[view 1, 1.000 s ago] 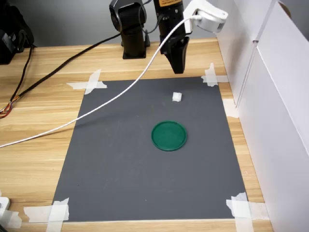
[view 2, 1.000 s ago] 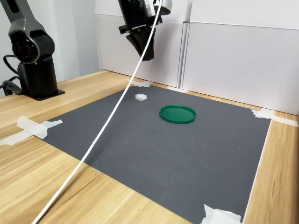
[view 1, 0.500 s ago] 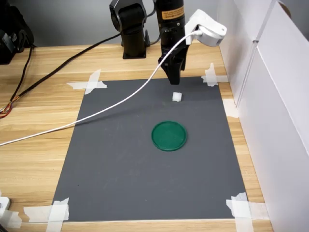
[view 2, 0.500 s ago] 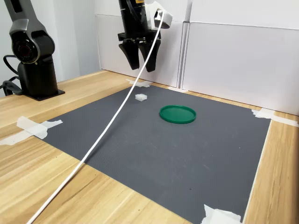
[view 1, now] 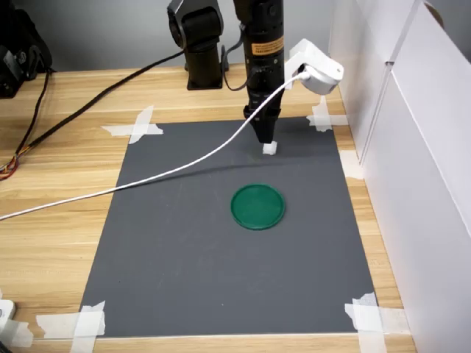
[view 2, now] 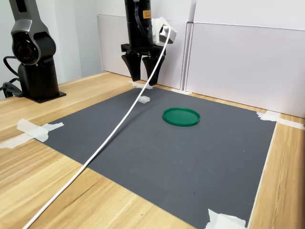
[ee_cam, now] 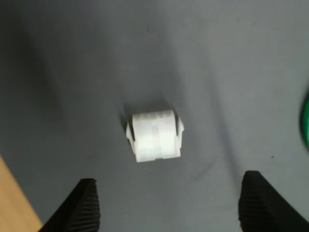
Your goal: Grasp a white terminal and put it in the green lid.
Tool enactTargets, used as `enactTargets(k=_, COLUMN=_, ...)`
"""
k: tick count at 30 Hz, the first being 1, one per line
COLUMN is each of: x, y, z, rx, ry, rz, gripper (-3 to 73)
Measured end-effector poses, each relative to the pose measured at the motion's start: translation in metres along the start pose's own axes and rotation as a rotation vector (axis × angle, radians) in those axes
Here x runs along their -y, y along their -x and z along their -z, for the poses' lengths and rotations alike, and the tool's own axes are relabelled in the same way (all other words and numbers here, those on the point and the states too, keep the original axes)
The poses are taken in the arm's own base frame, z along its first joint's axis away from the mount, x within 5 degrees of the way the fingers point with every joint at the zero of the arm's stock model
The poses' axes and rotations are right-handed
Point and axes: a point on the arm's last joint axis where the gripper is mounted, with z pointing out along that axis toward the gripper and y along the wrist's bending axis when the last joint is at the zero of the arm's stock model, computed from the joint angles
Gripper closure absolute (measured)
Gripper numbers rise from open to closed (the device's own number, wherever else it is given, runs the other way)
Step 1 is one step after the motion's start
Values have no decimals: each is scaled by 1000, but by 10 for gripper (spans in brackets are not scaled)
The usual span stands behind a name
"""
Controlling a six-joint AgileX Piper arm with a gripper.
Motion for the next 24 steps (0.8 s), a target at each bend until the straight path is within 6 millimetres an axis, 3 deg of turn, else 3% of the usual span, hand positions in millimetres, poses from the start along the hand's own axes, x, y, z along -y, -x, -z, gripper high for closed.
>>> enactTargets(k=4, x=-6, y=-7, z=-15, rx=-32, ry=13, rz=32, gripper=-13)
enactTargets(k=24, x=-4, y=1, z=-44, rx=-3, ry=40, rz=4, gripper=-1)
